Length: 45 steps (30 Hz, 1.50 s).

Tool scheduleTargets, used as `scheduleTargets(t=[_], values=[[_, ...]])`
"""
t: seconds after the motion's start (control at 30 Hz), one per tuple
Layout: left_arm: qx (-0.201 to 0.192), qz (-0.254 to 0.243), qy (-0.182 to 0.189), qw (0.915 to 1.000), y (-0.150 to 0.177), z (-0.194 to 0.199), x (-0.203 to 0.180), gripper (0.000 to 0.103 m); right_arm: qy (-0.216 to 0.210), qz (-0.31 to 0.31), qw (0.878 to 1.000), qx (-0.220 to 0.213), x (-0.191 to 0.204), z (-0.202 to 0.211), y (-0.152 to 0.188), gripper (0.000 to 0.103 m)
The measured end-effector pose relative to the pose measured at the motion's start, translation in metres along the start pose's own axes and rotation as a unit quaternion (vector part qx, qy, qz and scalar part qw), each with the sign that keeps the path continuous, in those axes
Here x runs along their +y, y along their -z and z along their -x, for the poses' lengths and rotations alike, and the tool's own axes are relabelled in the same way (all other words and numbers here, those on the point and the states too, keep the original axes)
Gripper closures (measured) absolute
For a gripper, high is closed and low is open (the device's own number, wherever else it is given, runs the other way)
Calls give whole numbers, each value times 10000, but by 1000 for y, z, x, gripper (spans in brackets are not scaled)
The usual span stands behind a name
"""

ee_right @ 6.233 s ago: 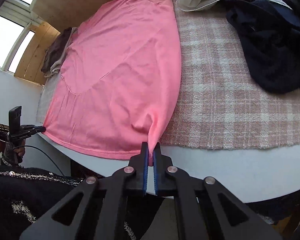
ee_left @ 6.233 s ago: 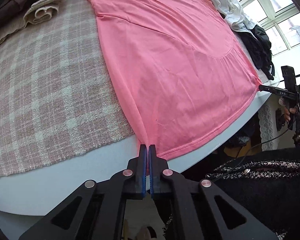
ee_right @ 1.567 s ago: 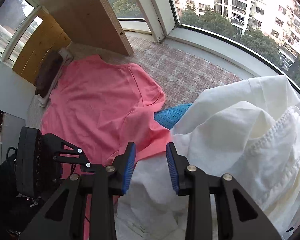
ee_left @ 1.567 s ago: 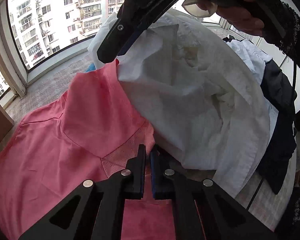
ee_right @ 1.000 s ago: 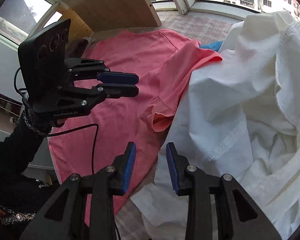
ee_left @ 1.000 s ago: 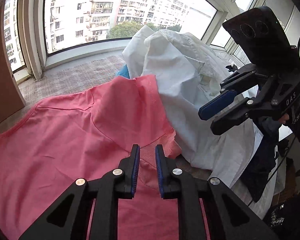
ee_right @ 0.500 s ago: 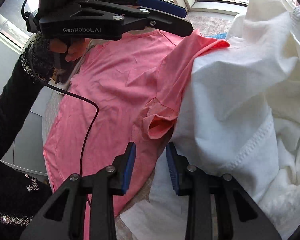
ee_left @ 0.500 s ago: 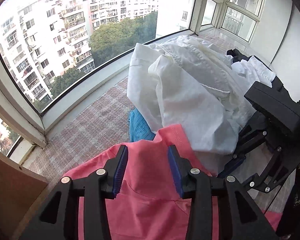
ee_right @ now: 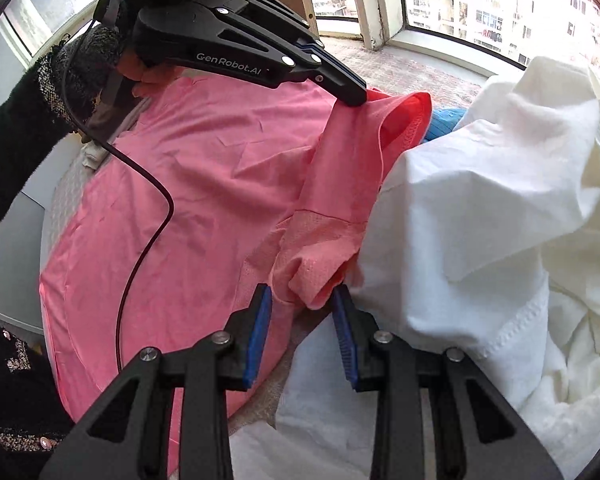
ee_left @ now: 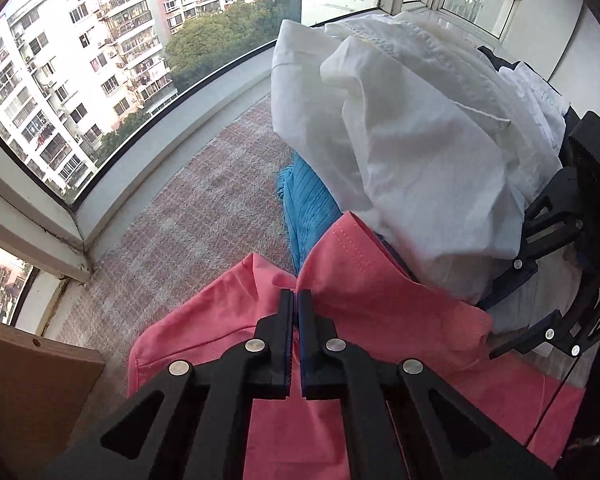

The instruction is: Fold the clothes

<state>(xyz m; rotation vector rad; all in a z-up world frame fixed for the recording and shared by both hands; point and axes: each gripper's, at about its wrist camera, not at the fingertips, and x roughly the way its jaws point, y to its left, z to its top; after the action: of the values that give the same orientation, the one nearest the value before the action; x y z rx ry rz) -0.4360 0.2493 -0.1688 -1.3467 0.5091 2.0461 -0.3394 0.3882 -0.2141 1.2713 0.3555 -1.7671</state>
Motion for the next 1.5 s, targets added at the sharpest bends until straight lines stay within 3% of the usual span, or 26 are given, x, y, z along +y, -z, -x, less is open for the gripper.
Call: scheduleTargets(t=[0.2, 0.5, 0.7, 0.8, 0.93, 1.07, 1.1, 1.13, 1.17, 1.3, 1.5], values=[[12, 3, 10, 10000, 11, 4, -1, 101, 184, 99, 9994, 271, -2, -4, 3, 72], [206, 180, -215, 9994, 30, 0, 14, 101, -226, -378, 9990, -116, -2, 8, -8, 72], [119, 116, -284, 9995, 37, 18, 21, 92, -123, -624, 9978, 160, -14, -6, 5, 72], [2, 99, -113, 9999, 32, 27, 14, 90, -415, -782, 9960, 72, -14, -6, 5, 72], [15, -358, -38, 9993, 23, 25, -9, 76, -338, -864, 9956, 99, -13, -14, 1, 72], [105, -460, 25, 9989, 14, 14, -16, 76, -393, -1059, 9936, 66, -21, -26, 1, 72], [129, -471, 50, 9988, 13, 12, -17, 79, -445, -1107, 9929, 9, -22, -26, 1, 77], [138, -500, 48, 9986, 12, 11, -18, 90, -492, -1157, 9921, -48, -23, -27, 1, 97], [141, -510, 47, 9986, 11, 13, -17, 99, -482, -1217, 9913, -110, -24, -24, 2, 99], [-38, -364, 186, 9992, 11, 33, -9, 102, -467, -1307, 9890, -510, -22, 3, 9, 99], [-652, -130, 315, 9973, 0, 68, 2, 102, 191, -1332, 9841, -1159, -11, 57, 25, 100]])
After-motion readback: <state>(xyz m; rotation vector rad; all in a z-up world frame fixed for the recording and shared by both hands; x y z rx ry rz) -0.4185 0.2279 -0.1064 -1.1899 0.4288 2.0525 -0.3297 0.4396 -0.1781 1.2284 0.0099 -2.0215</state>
